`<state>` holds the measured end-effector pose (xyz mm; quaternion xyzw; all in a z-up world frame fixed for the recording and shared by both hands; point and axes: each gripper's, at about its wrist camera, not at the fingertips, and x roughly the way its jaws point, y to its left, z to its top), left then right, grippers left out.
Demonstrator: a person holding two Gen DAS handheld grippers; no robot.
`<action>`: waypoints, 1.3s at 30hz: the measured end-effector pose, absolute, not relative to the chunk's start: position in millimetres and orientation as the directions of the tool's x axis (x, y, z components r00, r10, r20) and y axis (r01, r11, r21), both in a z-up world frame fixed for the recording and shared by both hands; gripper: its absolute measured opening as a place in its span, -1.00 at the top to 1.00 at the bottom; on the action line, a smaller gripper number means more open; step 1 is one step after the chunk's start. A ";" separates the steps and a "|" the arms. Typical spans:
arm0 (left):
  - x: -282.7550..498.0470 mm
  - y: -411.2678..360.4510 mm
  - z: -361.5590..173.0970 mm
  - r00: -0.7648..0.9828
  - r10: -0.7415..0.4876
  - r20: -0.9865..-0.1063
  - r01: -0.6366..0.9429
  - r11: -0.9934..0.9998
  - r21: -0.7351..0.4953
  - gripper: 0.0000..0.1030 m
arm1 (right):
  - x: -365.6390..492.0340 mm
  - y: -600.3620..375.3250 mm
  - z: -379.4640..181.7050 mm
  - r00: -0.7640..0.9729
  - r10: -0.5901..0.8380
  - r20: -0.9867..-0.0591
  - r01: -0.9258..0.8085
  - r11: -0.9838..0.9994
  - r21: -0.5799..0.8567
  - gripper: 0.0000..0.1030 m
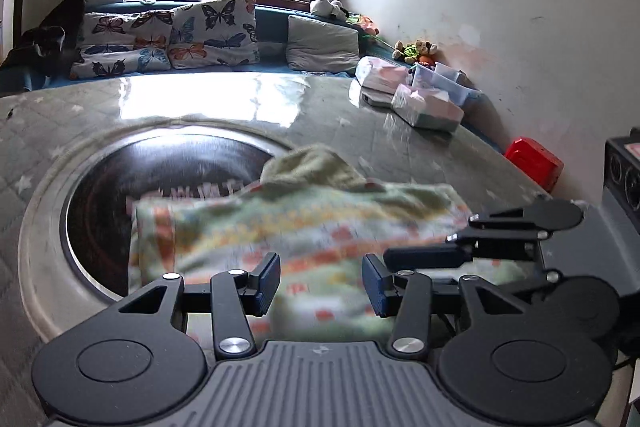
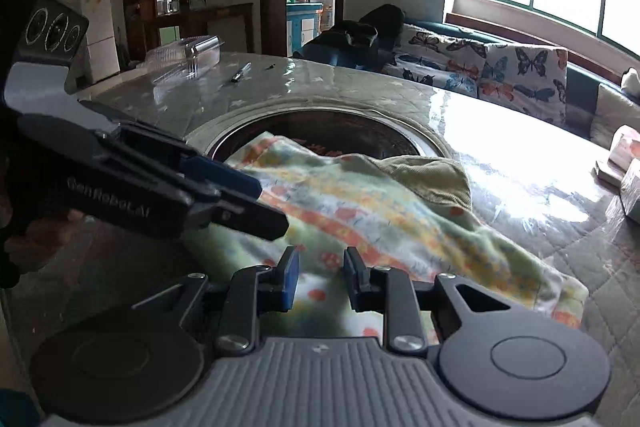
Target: Fold clothes
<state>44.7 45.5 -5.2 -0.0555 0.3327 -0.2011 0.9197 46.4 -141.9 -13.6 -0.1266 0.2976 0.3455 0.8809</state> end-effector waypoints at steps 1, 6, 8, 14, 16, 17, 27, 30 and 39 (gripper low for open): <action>41.8 45.1 -9.0 0.697 -0.402 -0.594 0.330 0.915 -0.232 0.05 | 42.6 -141.9 -14.8 0.590 0.533 -0.607 -0.685 0.728 -0.026 0.53; 33.0 47.5 -18.7 0.715 -0.383 -0.585 0.311 0.924 -0.224 0.03 | 30.3 -150.8 -18.7 0.606 0.530 -0.593 -0.676 0.736 -0.033 0.52; 31.0 50.2 -19.5 0.722 -0.379 -0.579 0.300 0.925 -0.232 0.02 | 25.0 -157.6 -19.8 0.616 0.526 -0.586 -0.665 0.746 -0.030 0.52; 24.0 51.9 -22.3 0.741 -0.355 -0.571 0.277 0.935 -0.222 -0.08 | 17.7 -173.5 -22.0 0.642 0.500 -0.581 -0.635 0.772 -0.038 0.52; 22.9 55.5 -23.5 0.741 -0.352 -0.572 0.264 0.936 -0.235 -0.11 | 16.0 -179.3 -21.8 0.650 0.492 -0.580 -0.624 0.781 -0.036 0.52; 22.1 57.6 -24.2 0.741 -0.353 -0.572 0.258 0.935 -0.243 -0.11 | 15.2 -182.7 -21.6 0.652 0.489 -0.579 -0.618 0.786 -0.032 0.53; 17.7 67.5 -24.1 0.749 -0.348 -0.564 0.231 0.934 -0.271 -0.11 | 7.8 -216.6 -25.4 0.689 0.422 -0.590 -0.531 0.847 -0.014 0.51; 17.0 69.4 -24.0 0.750 -0.348 -0.562 0.224 0.934 -0.278 -0.11 | 7.9 -227.0 -25.6 0.697 0.406 -0.591 -0.507 0.862 -0.005 0.52; 11.2 71.7 -23.2 0.735 -0.373 -0.567 0.206 0.918 -0.338 -0.11 | 7.9 -239.8 -23.5 0.695 0.384 -0.608 -0.509 0.860 -0.039 0.53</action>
